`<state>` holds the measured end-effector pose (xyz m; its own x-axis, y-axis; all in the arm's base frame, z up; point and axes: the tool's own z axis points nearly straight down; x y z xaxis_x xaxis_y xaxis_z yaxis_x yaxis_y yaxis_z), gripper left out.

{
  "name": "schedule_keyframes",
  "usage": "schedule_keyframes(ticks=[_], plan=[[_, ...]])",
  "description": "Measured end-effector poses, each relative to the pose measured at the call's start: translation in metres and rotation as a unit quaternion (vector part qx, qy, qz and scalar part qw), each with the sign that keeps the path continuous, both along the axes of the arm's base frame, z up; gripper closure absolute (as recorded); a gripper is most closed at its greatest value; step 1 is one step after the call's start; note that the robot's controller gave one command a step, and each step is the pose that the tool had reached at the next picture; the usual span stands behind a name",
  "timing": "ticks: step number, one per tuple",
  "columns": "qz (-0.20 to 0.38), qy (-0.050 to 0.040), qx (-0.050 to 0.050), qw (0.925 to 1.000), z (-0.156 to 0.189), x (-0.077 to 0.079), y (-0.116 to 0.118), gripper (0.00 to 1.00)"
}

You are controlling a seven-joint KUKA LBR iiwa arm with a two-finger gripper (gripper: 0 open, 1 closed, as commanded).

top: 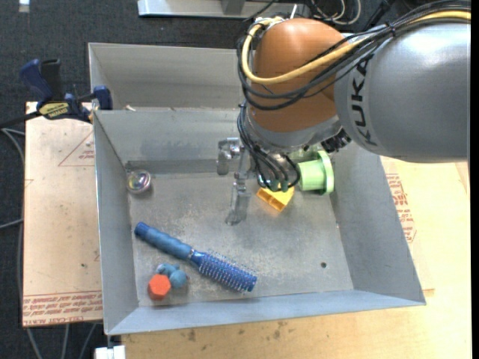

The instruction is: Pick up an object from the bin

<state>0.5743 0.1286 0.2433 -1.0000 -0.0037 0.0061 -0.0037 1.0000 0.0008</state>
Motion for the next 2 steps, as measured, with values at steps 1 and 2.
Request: schedule_keyframes(ticks=[1, 2], plan=[[0.067, -0.0004, 0.0, 0.9977, -0.177, -0.036, 0.089, 0.0], [-0.008, -0.0031, 0.0, 1.0, -0.143, -0.048, 0.074, 0.0]])
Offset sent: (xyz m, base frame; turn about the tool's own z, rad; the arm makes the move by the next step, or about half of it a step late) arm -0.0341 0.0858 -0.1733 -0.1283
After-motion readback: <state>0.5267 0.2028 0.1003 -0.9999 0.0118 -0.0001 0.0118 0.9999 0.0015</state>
